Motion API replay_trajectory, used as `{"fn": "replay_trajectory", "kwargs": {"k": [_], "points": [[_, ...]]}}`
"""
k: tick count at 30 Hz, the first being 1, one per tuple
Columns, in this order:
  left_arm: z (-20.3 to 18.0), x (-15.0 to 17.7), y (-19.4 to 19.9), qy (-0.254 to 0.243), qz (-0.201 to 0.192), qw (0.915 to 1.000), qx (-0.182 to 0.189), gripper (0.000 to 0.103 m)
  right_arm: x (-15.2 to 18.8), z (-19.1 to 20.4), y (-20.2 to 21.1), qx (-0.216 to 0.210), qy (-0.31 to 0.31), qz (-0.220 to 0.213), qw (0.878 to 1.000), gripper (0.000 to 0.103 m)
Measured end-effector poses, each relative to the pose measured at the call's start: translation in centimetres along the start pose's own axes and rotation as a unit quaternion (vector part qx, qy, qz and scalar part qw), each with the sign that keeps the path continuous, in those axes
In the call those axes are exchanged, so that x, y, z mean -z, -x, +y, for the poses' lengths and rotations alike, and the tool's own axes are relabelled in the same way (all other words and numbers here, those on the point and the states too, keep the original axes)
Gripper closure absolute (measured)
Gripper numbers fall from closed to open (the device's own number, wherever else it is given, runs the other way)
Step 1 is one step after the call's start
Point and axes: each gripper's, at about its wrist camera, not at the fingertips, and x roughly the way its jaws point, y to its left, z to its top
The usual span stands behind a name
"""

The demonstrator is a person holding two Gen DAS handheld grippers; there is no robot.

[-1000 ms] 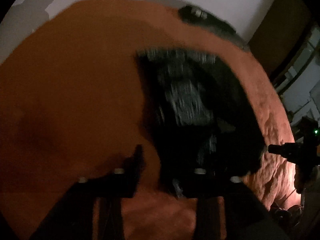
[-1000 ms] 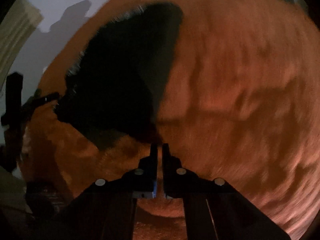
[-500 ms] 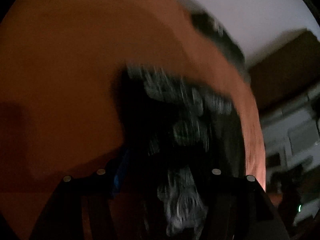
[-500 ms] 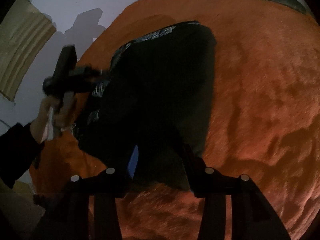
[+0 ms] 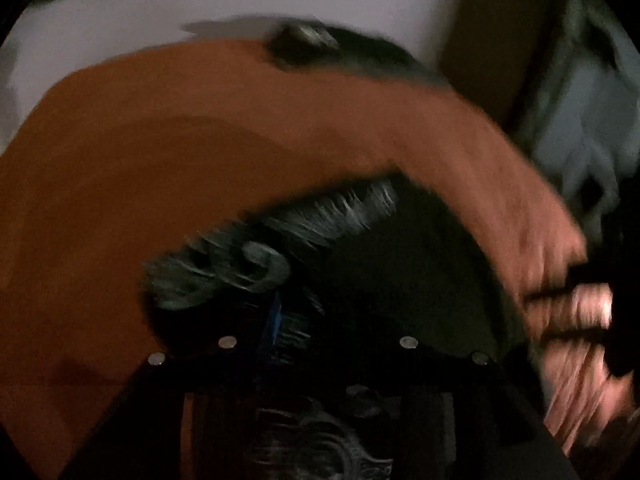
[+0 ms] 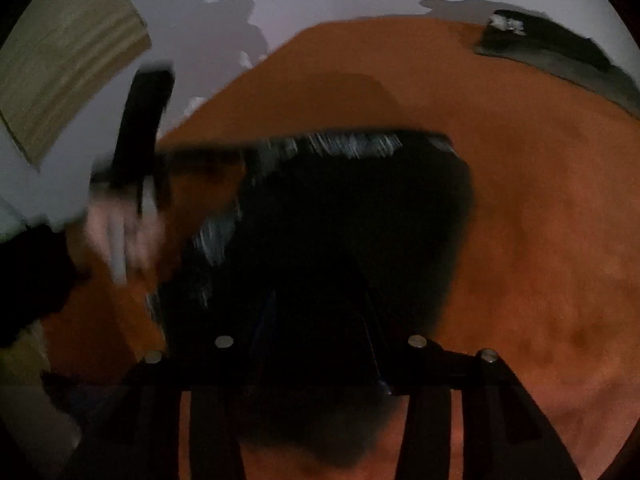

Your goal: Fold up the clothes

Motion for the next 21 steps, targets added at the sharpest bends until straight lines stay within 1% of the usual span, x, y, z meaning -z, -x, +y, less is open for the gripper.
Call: {"fn": "replay_trajectory", "kwargs": {"k": [1, 2, 3, 4, 5, 7, 9, 10, 11, 12, 13, 14, 15, 16, 17, 18, 19, 20, 21], "points": [[-0.5, 0.3, -1.0, -0.015, 0.009, 0.9996, -0.024, 0.062, -0.9, -0.4, -1.3, -0.008, -0.005, 0.001, 1.0, 0.08], [-1.1, 0.6, -1.9, -0.03, 0.018, 0.9983, -0.048, 0.062, -1.5, -0.9, -3.1, -0.004, -0.004, 0.01, 1.0, 0.096], [-0.6, 0.4, -2.2, -0.022, 0.012, 0.9982, -0.054, 0.062, -1.6, -1.5, -4.5, 0.02, -0.004, 0.02, 1.0, 0.102], [0.6, 0.0, -2.1, 0.004, 0.005, 0.9969, -0.078, 0.062, -1.5, -2.4, -5.6, 0.051, -0.011, 0.029, 0.998, 0.102], [1.8, -0.4, -1.9, 0.032, -0.002, 0.9942, -0.103, 0.062, -1.0, -4.0, -6.3, 0.074, -0.034, 0.032, 0.996, 0.103], [4.6, -1.0, -1.0, 0.074, -0.021, 0.9816, -0.175, 0.062, 0.2, -6.7, -6.2, 0.082, -0.083, 0.025, 0.993, 0.103], [7.5, -1.1, -0.2, 0.113, -0.005, 0.9781, -0.174, 0.064, 0.8, -7.2, -5.2, 0.099, -0.081, 0.021, 0.992, 0.103], [8.5, -0.8, 0.8, 0.132, -0.003, 0.9812, -0.141, 0.064, 0.8, -7.2, -4.6, 0.101, -0.082, 0.021, 0.991, 0.103], [8.5, -0.3, 1.9, 0.14, -0.007, 0.9848, -0.103, 0.064, 0.7, -7.2, -3.9, 0.102, -0.084, 0.02, 0.991, 0.103], [8.4, 0.2, 3.1, 0.147, -0.011, 0.9869, -0.064, 0.064, 0.4, -7.3, -3.3, 0.084, -0.093, 0.016, 0.992, 0.103], [7.5, 1.2, 4.2, 0.139, -0.016, 0.9893, -0.041, 0.064, 0.0, -7.3, -2.6, 0.06, -0.097, 0.011, 0.993, 0.103], [6.7, 2.2, 5.4, 0.13, -0.021, 0.9911, -0.018, 0.064, -0.7, -7.2, -2.1, 0.048, -0.091, 0.007, 0.995, 0.103], [5.5, 2.8, 5.2, 0.115, -0.014, 0.9932, -0.004, 0.064, -1.5, -7.1, -1.7, 0.038, -0.085, 0.004, 0.996, 0.103], [4.3, 3.3, 5.0, 0.101, -0.006, 0.9949, 0.01, 0.064, -2.0, -6.9, -1.8, 0.041, -0.075, 0.003, 0.996, 0.103], [3.3, 3.7, 3.9, 0.088, 0.009, 0.996, 0.01, 0.064, -2.6, -6.7, -2.0, 0.044, -0.066, 0.002, 0.997, 0.103], [2.9, 4.0, 2.8, 0.081, 0.021, 0.9965, -0.001, 0.062, -2.9, -6.7, -2.5, 0.041, -0.062, 0.008, 0.997, 0.103], [3.1, 4.6, 1.9, 0.076, 0.034, 0.9963, -0.021, 0.06, -3.1, -6.6, -3.4, 0.038, -0.061, 0.019, 0.997, 0.103], [3.4, 5.2, 1.2, 0.071, 0.046, 0.9956, -0.041, 0.052, -3.1, -6.6, -4.7, 0.042, -0.063, 0.035, 0.997, 0.103], [4.2, 5.6, 1.8, 0.088, 0.043, 0.9941, -0.047, 0.05, -3.1, -6.7, -5.9, 0.047, -0.065, 0.05, 0.995, 0.103]]}}
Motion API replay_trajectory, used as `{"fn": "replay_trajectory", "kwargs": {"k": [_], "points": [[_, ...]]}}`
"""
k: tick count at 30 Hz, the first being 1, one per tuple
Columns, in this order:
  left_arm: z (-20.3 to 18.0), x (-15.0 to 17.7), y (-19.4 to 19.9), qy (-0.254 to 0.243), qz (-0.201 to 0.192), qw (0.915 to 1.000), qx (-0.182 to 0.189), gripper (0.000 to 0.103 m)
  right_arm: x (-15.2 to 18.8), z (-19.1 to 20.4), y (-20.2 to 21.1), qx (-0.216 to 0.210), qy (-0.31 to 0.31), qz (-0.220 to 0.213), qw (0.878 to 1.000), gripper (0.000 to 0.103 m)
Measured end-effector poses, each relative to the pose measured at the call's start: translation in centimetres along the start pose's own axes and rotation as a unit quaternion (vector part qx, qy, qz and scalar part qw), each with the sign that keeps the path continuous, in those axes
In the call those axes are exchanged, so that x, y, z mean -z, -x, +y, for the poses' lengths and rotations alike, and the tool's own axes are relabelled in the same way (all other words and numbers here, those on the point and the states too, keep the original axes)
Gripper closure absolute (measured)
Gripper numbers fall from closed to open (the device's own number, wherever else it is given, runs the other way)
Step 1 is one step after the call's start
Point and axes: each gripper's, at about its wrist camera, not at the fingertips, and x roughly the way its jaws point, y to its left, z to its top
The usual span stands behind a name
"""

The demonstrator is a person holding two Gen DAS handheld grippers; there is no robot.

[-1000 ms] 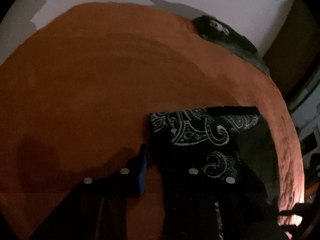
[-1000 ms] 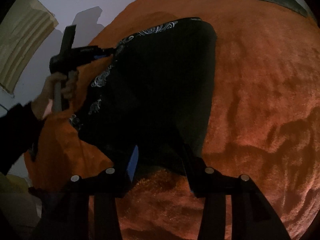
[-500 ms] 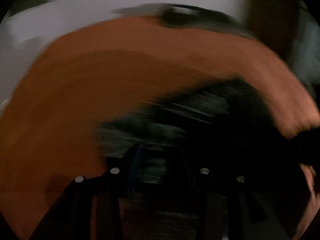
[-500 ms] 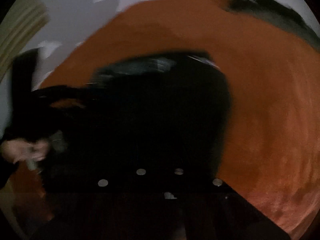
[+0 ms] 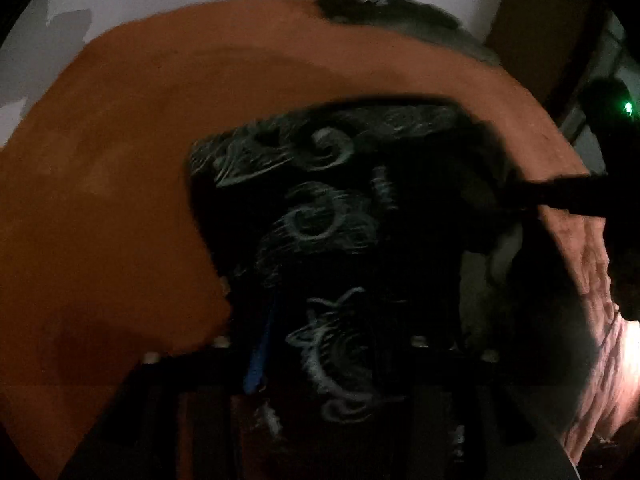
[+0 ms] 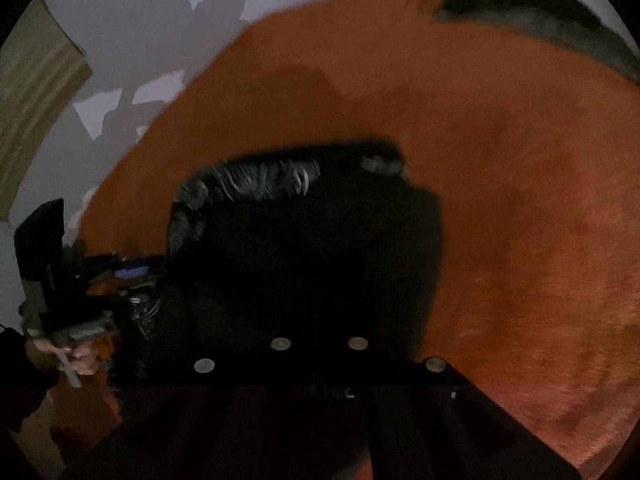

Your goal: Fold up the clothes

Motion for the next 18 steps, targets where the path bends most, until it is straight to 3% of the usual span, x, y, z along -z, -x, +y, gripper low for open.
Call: {"fn": "replay_trajectory", "kwargs": {"k": [2, 4, 5, 9, 10, 13, 18], "points": [[0.4, 0.4, 2.3, 0.004, -0.017, 0.9976, -0.067, 0.053, 0.4, -0.2, -1.2, 0.019, -0.019, 0.018, 0.999, 0.103], [0.8, 1.0, 4.8, 0.01, -0.039, 0.9962, -0.078, 0.053, 0.8, 0.6, 0.0, 0.001, -0.02, 0.008, 1.0, 0.103], [1.4, 1.7, 6.4, 0.023, -0.044, 0.9981, -0.038, 0.053, 1.1, 1.1, 0.8, -0.011, -0.015, 0.003, 1.0, 0.103], [0.5, 2.6, 7.5, 0.04, -0.024, 0.9979, 0.044, 0.053, 2.7, 4.8, 2.9, -0.049, 0.016, -0.008, 0.999, 0.102], [0.1, 2.0, 7.3, 0.046, -0.017, 0.9954, 0.082, 0.053, 3.3, 5.5, 3.3, -0.054, 0.015, -0.015, 0.998, 0.102], [-1.8, -2.2, 4.2, 0.074, -0.01, 0.9862, 0.148, 0.051, 5.3, 6.6, 4.1, -0.065, 0.005, -0.021, 0.998, 0.102], [-3.4, -7.1, -1.7, 0.088, 0.017, 0.9773, 0.192, 0.051, 7.1, 6.4, 4.1, -0.051, 0.008, -0.003, 0.999, 0.102]]}}
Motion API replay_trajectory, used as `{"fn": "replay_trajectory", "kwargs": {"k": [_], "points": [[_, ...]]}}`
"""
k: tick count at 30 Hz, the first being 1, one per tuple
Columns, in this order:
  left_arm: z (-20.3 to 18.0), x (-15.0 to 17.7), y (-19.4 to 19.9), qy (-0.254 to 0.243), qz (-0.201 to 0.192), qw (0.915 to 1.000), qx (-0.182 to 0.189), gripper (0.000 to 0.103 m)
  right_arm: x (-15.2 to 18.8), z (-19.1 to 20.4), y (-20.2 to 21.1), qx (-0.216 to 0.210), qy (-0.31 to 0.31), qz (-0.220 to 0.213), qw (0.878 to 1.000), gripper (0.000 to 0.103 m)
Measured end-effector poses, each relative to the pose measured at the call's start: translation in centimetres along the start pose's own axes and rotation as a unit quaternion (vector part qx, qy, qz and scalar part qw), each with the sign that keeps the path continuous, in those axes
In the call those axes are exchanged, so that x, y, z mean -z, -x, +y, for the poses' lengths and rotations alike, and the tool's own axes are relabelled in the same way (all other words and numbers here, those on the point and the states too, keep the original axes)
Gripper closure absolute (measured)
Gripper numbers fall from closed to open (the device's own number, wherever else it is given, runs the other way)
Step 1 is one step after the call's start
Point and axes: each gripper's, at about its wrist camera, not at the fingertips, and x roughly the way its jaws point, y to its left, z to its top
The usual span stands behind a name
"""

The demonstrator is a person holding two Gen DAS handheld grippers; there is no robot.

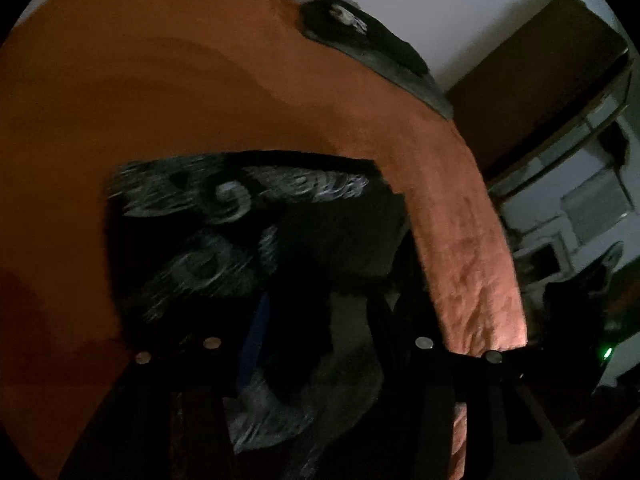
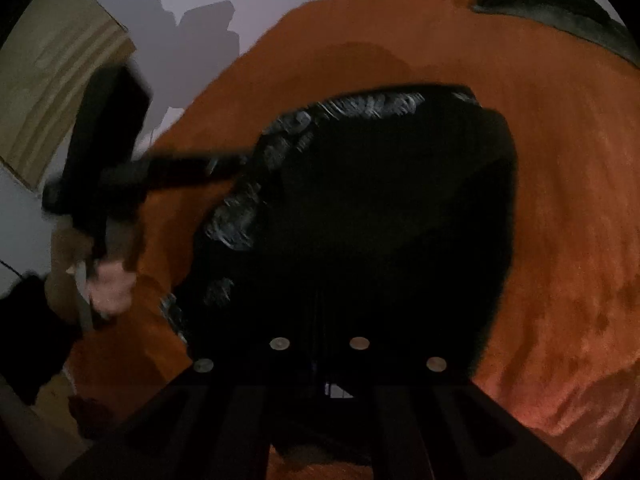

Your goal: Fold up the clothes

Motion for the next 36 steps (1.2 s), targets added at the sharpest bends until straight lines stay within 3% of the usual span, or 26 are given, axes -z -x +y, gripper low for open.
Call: {"fn": "replay_trajectory", "kwargs": {"k": [2, 3, 5, 6, 8, 11, 13, 14, 15, 19, 21, 25, 29, 31, 32, 34, 36], "points": [[-0.9, -0.8, -1.1, -0.01, 0.004, 0.9999, 0.003, 0.051, 0.4, -1.5, 0.6, 0.003, -0.02, 0.001, 1.0, 0.102], [-1.1, -1.1, -2.2, -0.01, 0.008, 0.9999, -0.002, 0.062, 0.7, -1.9, 1.1, 0.007, -0.025, -0.002, 1.0, 0.102], [-0.9, -1.4, -3.7, 0.004, 0.013, 0.9996, -0.025, 0.103, 0.8, -3.0, 1.8, 0.018, -0.039, -0.011, 0.999, 0.102], [-0.4, -1.4, -4.0, 0.02, 0.015, 0.9987, -0.044, 0.103, 0.9, -3.6, 2.3, 0.023, -0.048, -0.017, 0.998, 0.102], [0.1, -0.7, -1.6, 0.05, -0.029, 0.9967, -0.056, 0.103, 0.9, -4.3, 2.8, 0.026, -0.061, -0.024, 0.998, 0.102], [0.1, 0.8, 1.8, 0.036, -0.077, 0.9929, -0.083, 0.103, 0.8, -4.9, 3.6, 0.031, -0.065, -0.03, 0.997, 0.102], [0.8, 1.2, 1.4, 0.034, -0.06, 0.9937, -0.089, 0.103, 0.6, -5.0, 3.7, 0.034, -0.058, -0.03, 0.997, 0.102], [1.1, 1.2, 0.7, 0.039, -0.044, 0.9955, -0.073, 0.103, 0.5, -5.1, 3.8, 0.036, -0.055, -0.03, 0.997, 0.102], [1.0, 1.1, 0.6, 0.035, -0.049, 0.9951, -0.078, 0.103, 0.4, -5.1, 3.5, 0.039, -0.051, -0.028, 0.998, 0.102], [0.0, 0.7, 0.1, -0.029, -0.069, 0.9848, -0.157, 0.102, -0.5, -6.1, 2.8, 0.045, -0.057, -0.029, 0.997, 0.102], [0.5, 0.5, -0.5, -0.03, -0.051, 0.9851, -0.161, 0.102, -0.5, -6.5, 2.4, 0.043, -0.066, -0.023, 0.997, 0.102], [-0.8, 1.9, 1.3, -0.019, -0.048, 0.9892, -0.137, 0.101, 0.1, -6.8, 2.6, 0.022, -0.089, -0.016, 0.996, 0.102], [-3.8, 4.4, 2.8, -0.031, -0.033, 0.996, -0.077, 0.075, 2.3, -5.6, 3.6, 0.001, -0.089, -0.013, 0.996, 0.102], [-5.7, 5.8, 1.8, -0.059, -0.008, 0.9963, -0.062, 0.074, 3.5, -4.8, 3.9, -0.004, -0.083, -0.01, 0.996, 0.102], [-6.5, 6.8, 0.7, -0.09, 0.0, 0.9925, -0.083, 0.074, 4.3, -4.3, 4.2, -0.004, -0.078, -0.009, 0.997, 0.102], [-6.5, 8.3, -1.1, -0.14, 0.014, 0.9743, -0.176, 0.074, 5.5, -3.4, 4.7, 0.001, -0.067, -0.009, 0.998, 0.102], [-5.2, 8.9, -0.3, -0.129, 0.007, 0.9702, -0.205, 0.074, 6.8, -1.9, 5.3, 0.023, -0.037, -0.01, 0.999, 0.102]]}}
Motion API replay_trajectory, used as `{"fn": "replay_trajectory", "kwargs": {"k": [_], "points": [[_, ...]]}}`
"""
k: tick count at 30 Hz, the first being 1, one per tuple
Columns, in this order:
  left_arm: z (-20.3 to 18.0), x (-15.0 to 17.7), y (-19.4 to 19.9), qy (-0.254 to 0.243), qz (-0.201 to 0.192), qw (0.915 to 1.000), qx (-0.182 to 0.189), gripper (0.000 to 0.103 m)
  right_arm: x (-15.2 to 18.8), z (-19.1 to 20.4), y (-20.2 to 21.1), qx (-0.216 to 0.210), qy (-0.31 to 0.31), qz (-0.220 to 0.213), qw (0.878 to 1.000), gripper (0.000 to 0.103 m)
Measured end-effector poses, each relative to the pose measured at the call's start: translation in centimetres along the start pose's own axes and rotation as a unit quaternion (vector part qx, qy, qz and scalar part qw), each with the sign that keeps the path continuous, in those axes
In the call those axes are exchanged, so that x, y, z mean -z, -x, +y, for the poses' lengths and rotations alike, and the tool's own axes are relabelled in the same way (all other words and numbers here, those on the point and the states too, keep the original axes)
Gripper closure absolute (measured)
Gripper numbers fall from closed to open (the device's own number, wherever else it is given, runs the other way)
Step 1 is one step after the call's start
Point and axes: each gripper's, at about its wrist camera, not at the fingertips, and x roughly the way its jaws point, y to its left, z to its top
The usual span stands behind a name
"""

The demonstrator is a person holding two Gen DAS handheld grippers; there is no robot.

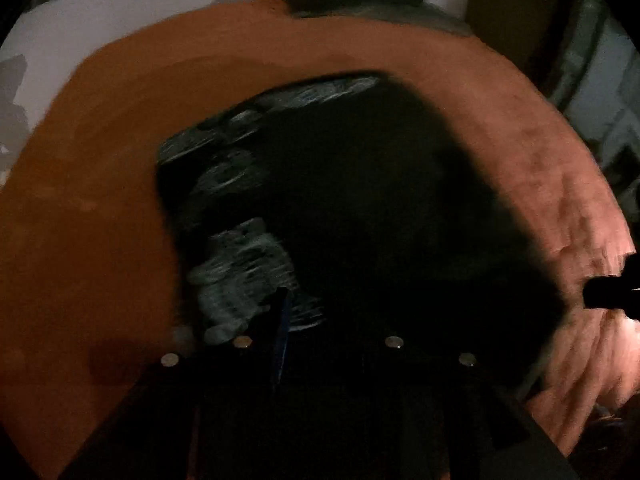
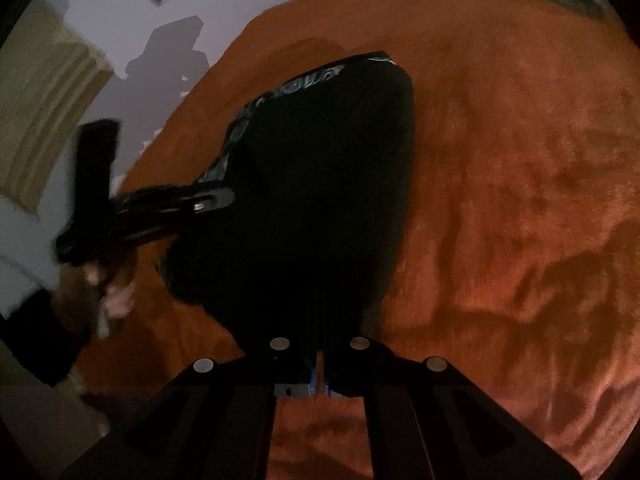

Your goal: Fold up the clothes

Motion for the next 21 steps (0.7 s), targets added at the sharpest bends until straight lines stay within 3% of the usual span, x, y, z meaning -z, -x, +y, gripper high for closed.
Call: {"fn": "replay_trajectory", "kwargs": {"k": [1, 2, 5, 6, 9, 11, 12, 14, 16, 17, 19, 21], "points": [[0.7, 0.5, 0.2, 0.007, -0.001, 0.9999, -0.014, 0.074, 0.6, 0.9, 0.2, 0.011, 0.024, 0.001, 1.0, 0.102], [1.1, 0.7, 1.6, 0.016, -0.007, 0.9998, -0.002, 0.074, 1.5, 2.1, 0.4, 0.021, 0.059, 0.005, 0.998, 0.102], [-1.2, 2.0, 5.5, -0.04, -0.027, 0.9954, 0.083, 0.074, 3.7, 5.1, -0.3, 0.076, 0.152, 0.017, 0.985, 0.095], [-2.5, 2.9, 5.9, -0.075, -0.029, 0.9929, 0.088, 0.073, 4.2, 5.7, -0.7, 0.093, 0.174, 0.021, 0.98, 0.092], [-5.9, 5.8, 6.5, -0.178, -0.034, 0.9795, 0.087, 0.067, 4.7, 6.9, -1.8, 0.129, 0.21, 0.018, 0.969, 0.082], [-8.0, 8.1, 5.4, -0.243, -0.03, 0.968, 0.055, 0.058, 4.5, 7.3, -2.2, 0.131, 0.217, 0.012, 0.967, 0.069], [-8.7, 8.9, 4.9, -0.266, -0.031, 0.9626, 0.04, 0.053, 4.5, 7.7, -2.3, 0.133, 0.227, 0.008, 0.965, 0.068], [-8.5, 9.0, 3.4, -0.259, -0.028, 0.965, 0.03, 0.053, 4.4, 8.4, -2.6, 0.136, 0.245, 0.001, 0.96, 0.068], [-8.4, 9.1, 1.9, -0.251, -0.025, 0.9675, 0.02, 0.078, 4.2, 8.3, -3.0, 0.144, 0.254, -0.001, 0.957, 0.068], [-6.9, 8.2, 2.1, -0.206, -0.027, 0.9772, 0.043, 0.096, 3.9, 8.2, -3.5, 0.145, 0.25, 0.001, 0.957, 0.069], [-3.6, 6.4, 2.8, -0.111, -0.033, 0.9887, 0.095, 0.096, 3.6, 7.5, -3.7, 0.142, 0.234, 0.008, 0.962, 0.099], [-0.3, 4.6, 3.1, -0.032, -0.026, 0.9913, 0.125, 0.096, 3.7, 6.7, -3.9, 0.14, 0.216, 0.021, 0.966, 0.103]]}}
